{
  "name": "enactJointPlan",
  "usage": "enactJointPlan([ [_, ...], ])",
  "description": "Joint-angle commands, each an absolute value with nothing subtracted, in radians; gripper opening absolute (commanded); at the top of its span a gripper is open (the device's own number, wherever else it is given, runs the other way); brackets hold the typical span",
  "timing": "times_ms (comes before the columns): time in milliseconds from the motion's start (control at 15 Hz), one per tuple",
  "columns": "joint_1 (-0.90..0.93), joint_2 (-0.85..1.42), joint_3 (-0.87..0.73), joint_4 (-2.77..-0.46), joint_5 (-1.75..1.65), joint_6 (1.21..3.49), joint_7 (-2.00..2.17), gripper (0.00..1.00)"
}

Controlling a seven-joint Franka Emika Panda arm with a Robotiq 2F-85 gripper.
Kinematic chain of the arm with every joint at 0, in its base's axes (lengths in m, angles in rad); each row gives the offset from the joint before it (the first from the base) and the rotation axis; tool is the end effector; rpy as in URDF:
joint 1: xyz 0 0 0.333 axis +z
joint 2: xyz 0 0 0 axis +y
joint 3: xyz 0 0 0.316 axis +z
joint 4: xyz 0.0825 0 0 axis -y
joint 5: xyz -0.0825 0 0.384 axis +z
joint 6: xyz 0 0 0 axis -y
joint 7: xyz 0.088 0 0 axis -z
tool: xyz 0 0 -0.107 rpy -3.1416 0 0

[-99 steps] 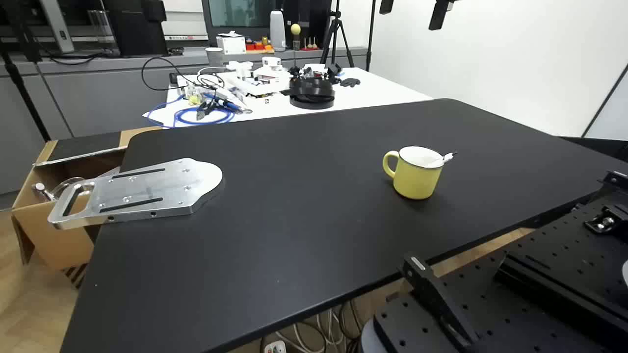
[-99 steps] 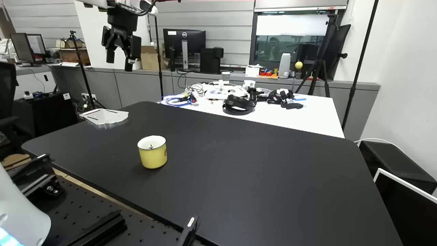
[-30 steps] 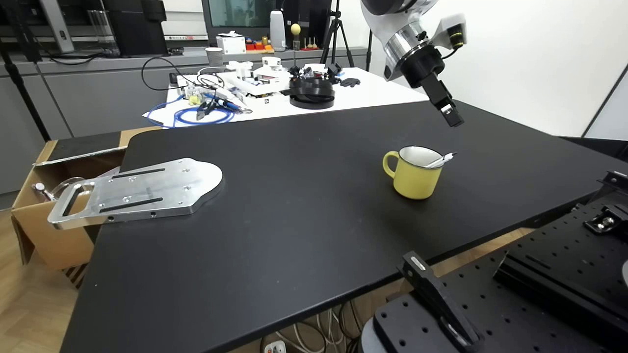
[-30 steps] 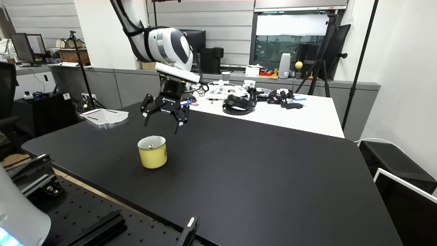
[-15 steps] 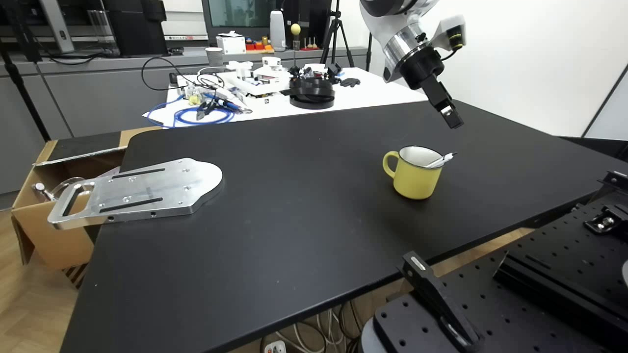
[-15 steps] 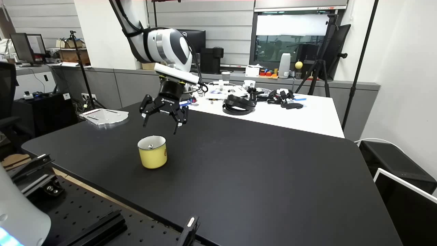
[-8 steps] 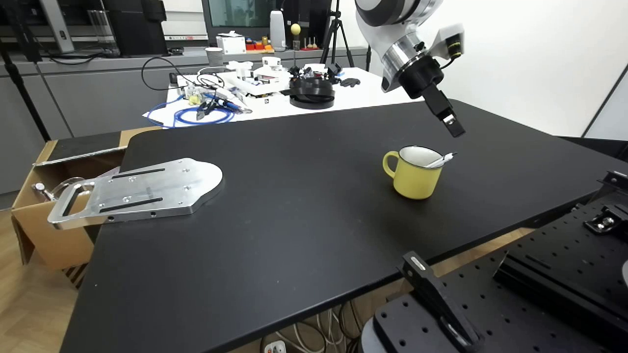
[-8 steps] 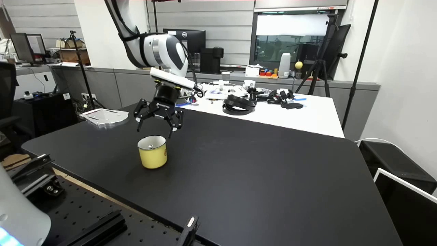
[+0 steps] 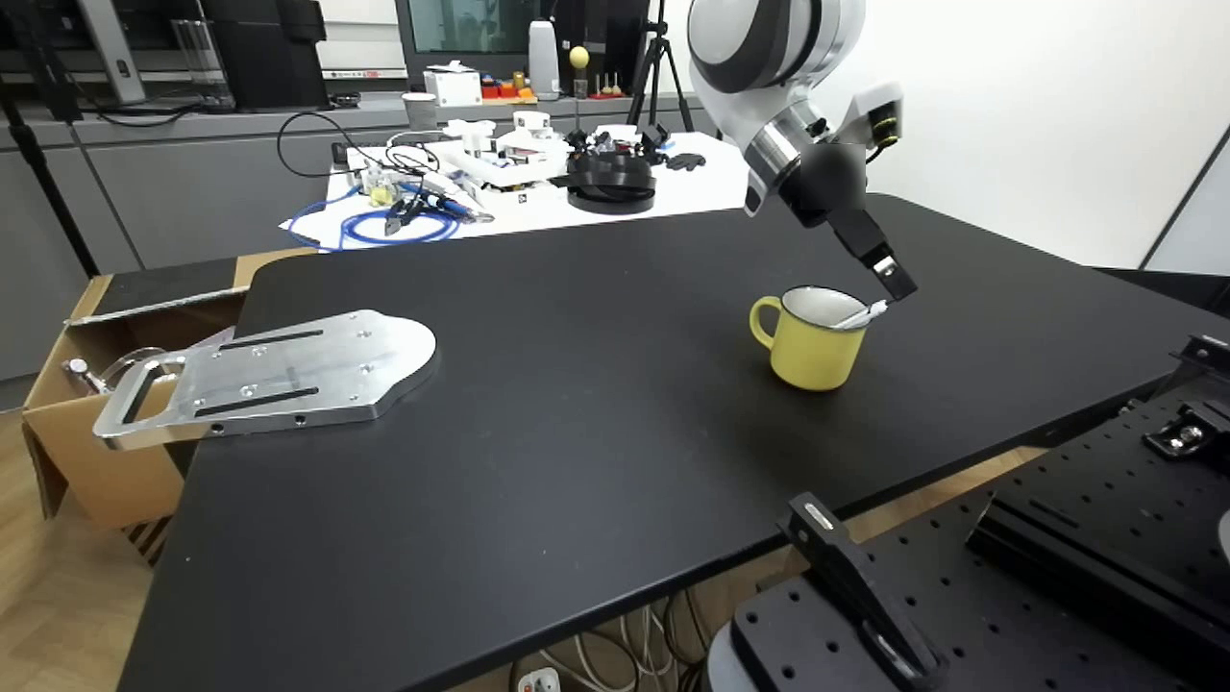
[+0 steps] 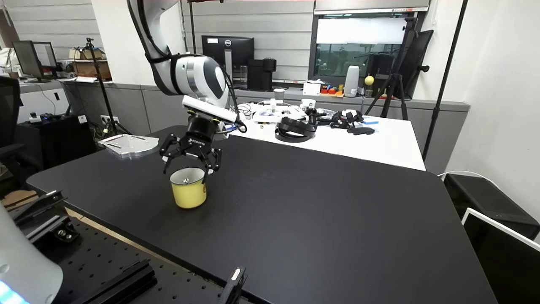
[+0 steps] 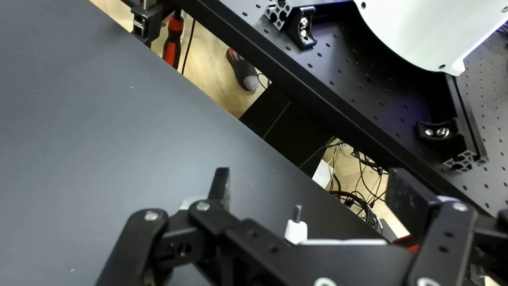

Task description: Take the pen out of the cup and put it on the table

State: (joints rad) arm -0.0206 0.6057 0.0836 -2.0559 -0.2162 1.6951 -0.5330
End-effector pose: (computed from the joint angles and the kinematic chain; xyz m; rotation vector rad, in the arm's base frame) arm 0.4625 0.0124 0.1112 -2.5200 -0.9847 1.4129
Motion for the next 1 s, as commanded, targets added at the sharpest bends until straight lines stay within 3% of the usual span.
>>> enactJointPlan([
  [0,-0.021,0.622,0.091,-2.046,-0.229,1.697,-0.514,1.0],
  [600,-0.018,0.632,0.095,-2.048,-0.222,1.744,-0.508,1.0],
  [667,-0.018,0.63,0.096,-2.05,-0.222,1.748,-0.508,0.75],
  [733,-0.017,0.628,0.096,-2.053,-0.222,1.753,-0.508,0.75],
  [933,-0.016,0.623,0.096,-2.057,-0.224,1.765,-0.507,0.53],
])
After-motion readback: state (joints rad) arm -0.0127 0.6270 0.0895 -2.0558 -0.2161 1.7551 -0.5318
